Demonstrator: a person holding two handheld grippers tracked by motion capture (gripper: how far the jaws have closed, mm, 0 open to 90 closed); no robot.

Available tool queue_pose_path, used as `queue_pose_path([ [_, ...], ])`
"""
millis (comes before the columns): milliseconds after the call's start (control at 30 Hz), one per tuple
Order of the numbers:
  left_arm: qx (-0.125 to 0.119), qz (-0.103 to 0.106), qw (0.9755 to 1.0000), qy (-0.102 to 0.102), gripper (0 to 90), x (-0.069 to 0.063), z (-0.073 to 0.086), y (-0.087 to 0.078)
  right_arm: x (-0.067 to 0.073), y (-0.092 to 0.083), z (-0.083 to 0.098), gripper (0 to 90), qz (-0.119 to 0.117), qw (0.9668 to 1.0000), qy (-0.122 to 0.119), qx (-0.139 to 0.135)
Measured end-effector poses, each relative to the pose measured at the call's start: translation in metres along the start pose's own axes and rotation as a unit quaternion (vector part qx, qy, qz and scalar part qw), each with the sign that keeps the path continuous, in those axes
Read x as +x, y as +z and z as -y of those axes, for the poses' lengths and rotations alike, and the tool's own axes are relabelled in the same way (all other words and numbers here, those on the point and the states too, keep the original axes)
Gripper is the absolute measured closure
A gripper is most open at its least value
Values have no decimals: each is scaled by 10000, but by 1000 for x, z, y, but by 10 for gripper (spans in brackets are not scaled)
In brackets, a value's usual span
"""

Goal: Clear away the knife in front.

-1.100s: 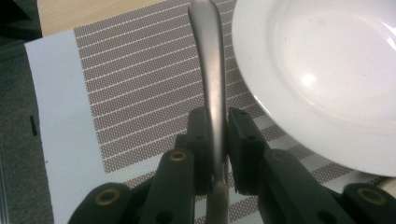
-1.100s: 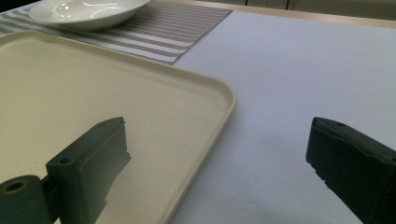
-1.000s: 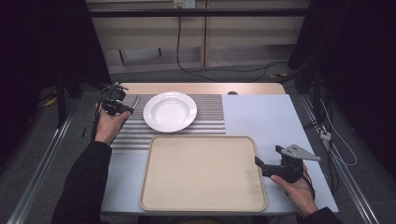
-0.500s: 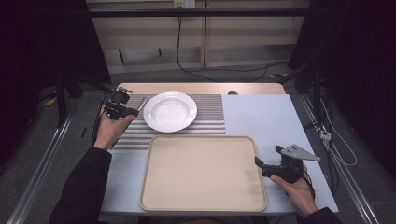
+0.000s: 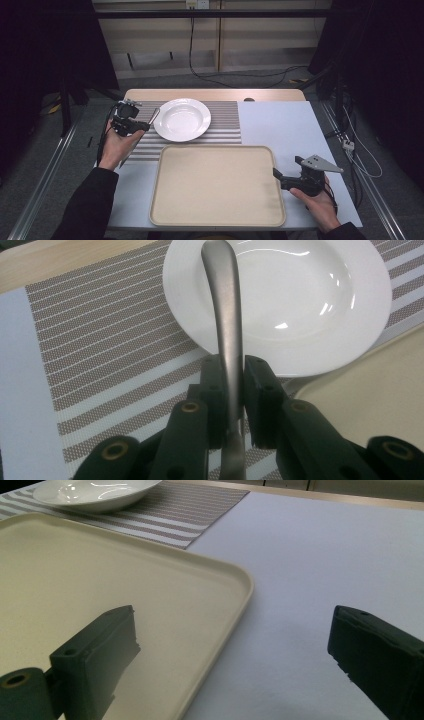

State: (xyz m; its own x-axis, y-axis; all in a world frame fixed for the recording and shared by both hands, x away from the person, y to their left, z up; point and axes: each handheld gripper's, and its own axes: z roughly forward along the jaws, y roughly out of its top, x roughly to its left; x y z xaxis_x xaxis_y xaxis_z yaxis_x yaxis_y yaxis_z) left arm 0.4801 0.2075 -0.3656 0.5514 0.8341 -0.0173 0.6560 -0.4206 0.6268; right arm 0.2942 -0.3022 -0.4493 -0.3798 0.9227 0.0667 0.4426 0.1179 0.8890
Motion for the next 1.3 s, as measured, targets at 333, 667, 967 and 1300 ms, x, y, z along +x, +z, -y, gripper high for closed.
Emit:
queue_pose_path([
  [333,99,120,9996,242,798,-28,6,-3,1,1,0,53,4,10000,-23,14],
  [667,224,218,9986,432,798,-52,8,-2,1,1,0,53,0,10000,-24,21],
  [967,228,314,9975,597,798,-74,12,-6,2,1,0,53,-26,10000,-71,8],
  [1300,322,497,9954,750,797,-100,18,-2,3,1,0,53,-26,9999,-95,32],
])
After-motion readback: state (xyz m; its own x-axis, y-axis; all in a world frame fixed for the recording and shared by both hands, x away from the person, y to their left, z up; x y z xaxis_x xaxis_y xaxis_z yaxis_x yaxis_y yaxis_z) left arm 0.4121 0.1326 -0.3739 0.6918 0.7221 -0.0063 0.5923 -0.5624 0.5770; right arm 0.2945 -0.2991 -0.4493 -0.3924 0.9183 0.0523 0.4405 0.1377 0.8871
